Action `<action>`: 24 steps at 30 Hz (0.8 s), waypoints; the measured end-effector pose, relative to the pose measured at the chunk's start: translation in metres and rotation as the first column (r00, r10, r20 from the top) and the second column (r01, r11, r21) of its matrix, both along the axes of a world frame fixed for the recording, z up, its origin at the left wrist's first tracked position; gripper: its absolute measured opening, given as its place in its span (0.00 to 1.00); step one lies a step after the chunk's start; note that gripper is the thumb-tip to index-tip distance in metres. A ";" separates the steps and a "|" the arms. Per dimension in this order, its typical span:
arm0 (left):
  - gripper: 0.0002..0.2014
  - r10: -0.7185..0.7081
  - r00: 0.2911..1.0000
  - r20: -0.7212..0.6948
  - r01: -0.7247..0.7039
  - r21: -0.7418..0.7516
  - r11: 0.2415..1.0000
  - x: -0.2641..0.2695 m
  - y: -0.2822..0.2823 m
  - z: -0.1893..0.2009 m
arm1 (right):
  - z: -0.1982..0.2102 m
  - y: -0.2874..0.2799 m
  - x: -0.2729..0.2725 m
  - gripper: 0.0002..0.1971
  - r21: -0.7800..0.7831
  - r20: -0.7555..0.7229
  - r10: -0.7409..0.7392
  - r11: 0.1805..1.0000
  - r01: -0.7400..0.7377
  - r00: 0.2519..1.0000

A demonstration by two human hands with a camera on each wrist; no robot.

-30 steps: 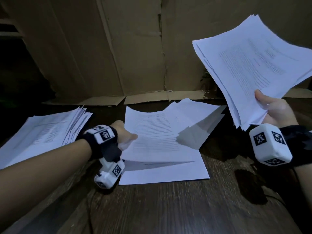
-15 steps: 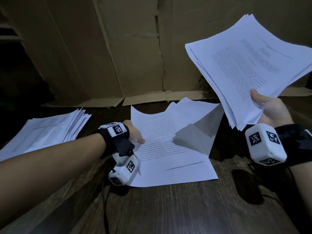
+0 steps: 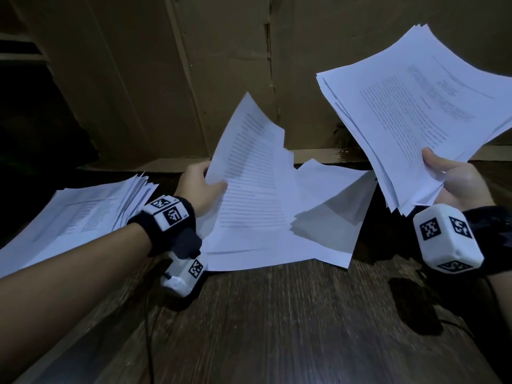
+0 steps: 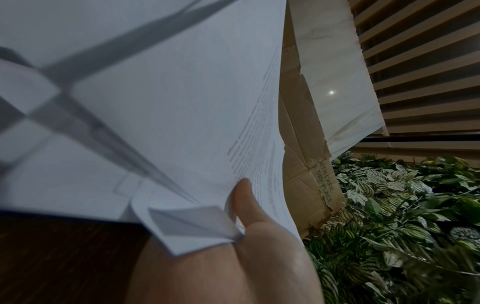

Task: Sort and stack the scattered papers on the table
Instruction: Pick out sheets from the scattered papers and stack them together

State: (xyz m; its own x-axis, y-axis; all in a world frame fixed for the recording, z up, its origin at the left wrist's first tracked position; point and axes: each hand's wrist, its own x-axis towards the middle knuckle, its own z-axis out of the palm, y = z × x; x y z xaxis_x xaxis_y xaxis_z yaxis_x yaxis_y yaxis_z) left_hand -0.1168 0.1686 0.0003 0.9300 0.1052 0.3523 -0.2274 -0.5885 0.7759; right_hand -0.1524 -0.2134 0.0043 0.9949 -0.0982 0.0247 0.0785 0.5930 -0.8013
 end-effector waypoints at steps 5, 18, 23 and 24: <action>0.11 -0.092 0.983 -0.157 -0.041 -0.683 0.730 0.007 0.003 0.014 | -0.002 -0.007 0.008 0.48 -0.015 0.022 0.011 1.000 -0.010 1.000; 0.24 -0.524 0.838 0.150 -0.011 -0.956 -0.292 -0.011 0.025 0.051 | -0.001 0.013 0.010 0.17 -0.161 0.015 -0.020 0.987 0.022 1.000; 0.09 -0.403 0.884 -0.237 0.152 -0.669 0.728 -0.011 -0.014 0.059 | -0.004 0.036 0.009 0.21 -0.411 -0.062 0.181 0.892 -0.191 0.981; 0.08 -0.288 0.944 -0.163 0.148 -0.570 0.808 -0.011 -0.023 0.058 | -0.004 0.042 0.007 0.21 -0.431 -0.080 0.234 0.868 -0.245 0.969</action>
